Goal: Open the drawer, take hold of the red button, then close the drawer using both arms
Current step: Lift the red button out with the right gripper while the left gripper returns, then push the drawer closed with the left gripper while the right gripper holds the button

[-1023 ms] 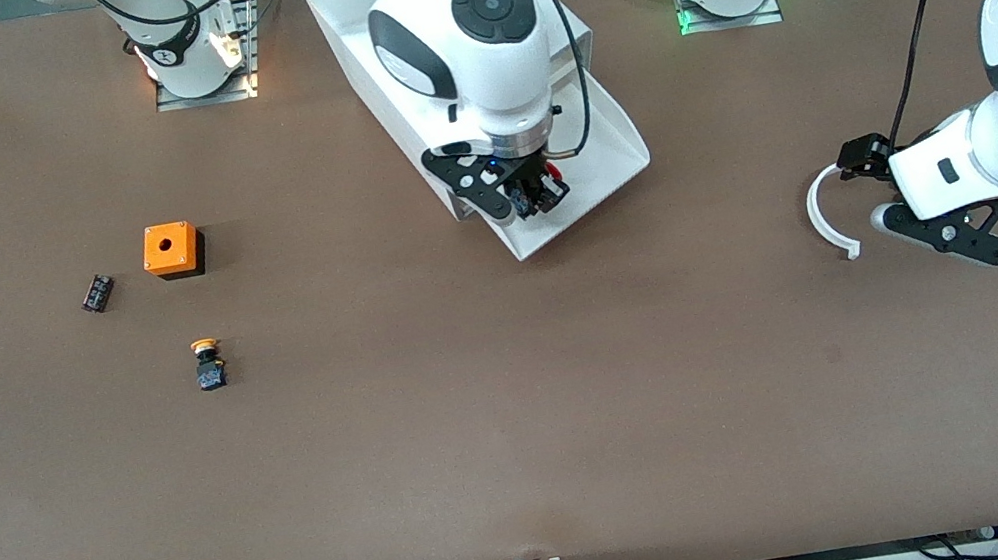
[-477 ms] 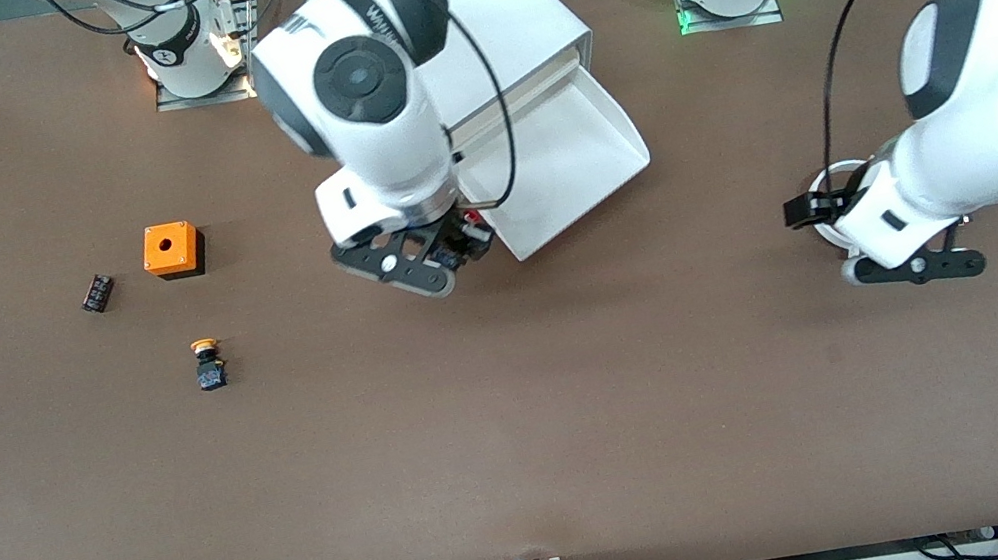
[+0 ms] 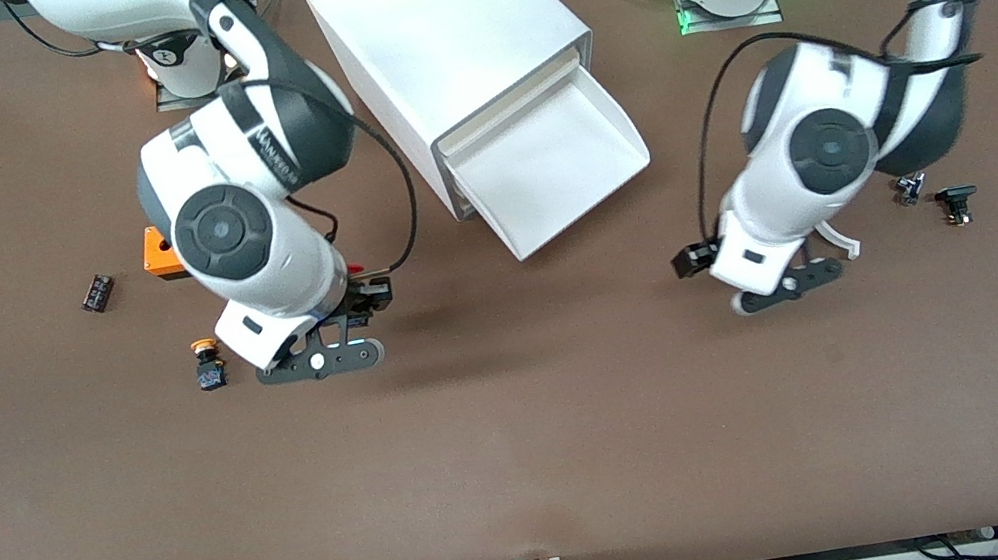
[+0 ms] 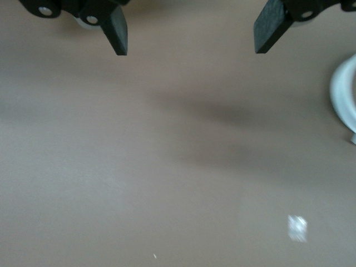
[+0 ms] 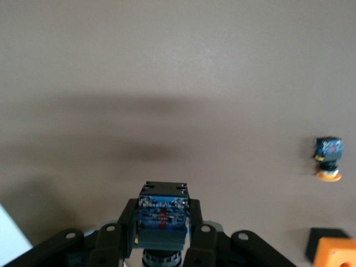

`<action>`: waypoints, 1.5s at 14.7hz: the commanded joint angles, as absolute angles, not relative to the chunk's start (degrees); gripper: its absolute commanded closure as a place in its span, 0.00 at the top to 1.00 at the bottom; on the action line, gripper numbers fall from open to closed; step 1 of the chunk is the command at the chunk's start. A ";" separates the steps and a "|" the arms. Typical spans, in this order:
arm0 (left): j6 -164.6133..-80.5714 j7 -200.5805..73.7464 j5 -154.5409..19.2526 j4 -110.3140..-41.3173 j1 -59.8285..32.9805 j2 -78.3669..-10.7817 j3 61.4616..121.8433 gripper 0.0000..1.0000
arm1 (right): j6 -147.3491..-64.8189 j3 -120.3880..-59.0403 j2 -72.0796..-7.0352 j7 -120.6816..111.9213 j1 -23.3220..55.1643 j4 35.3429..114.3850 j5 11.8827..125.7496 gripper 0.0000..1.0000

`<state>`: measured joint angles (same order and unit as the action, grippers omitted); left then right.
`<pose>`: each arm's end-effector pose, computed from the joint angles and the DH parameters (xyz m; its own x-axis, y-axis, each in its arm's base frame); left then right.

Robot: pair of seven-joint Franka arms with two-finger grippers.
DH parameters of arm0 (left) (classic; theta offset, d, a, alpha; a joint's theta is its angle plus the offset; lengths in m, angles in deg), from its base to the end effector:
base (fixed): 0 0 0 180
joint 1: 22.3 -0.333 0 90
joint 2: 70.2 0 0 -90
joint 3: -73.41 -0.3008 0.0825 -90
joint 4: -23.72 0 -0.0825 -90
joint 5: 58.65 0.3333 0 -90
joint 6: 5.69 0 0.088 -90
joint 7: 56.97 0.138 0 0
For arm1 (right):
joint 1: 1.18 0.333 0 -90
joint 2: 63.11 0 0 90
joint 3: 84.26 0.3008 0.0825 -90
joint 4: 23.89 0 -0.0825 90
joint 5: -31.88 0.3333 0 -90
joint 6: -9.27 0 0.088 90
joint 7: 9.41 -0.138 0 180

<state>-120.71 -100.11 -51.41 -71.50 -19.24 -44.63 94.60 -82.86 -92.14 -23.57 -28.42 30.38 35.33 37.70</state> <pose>0.5659 -0.2196 0.3378 0.9521 0.2949 -0.0809 0.2949 -0.9555 -0.0126 0.5951 0.3049 0.3983 0.9894 0.0964 -0.1085 0.0995 -0.9948 0.0236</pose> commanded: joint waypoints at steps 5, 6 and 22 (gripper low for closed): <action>-125.40 -114.53 -50.48 -79.89 -12.02 -46.20 95.73 0.99 | -103.87 -94.81 -36.36 -5.04 26.08 62.88 38.56 0.00; -125.40 -115.32 -50.65 -80.51 -12.10 -46.38 96.78 0.99 | -108.89 -95.16 -38.39 -2.49 25.55 68.07 38.56 0.00; -126.28 -124.55 -54.08 -88.60 -14.04 -48.22 114.89 0.98 | -140.92 -97.45 -35.61 -1.59 21.94 92.91 42.78 0.00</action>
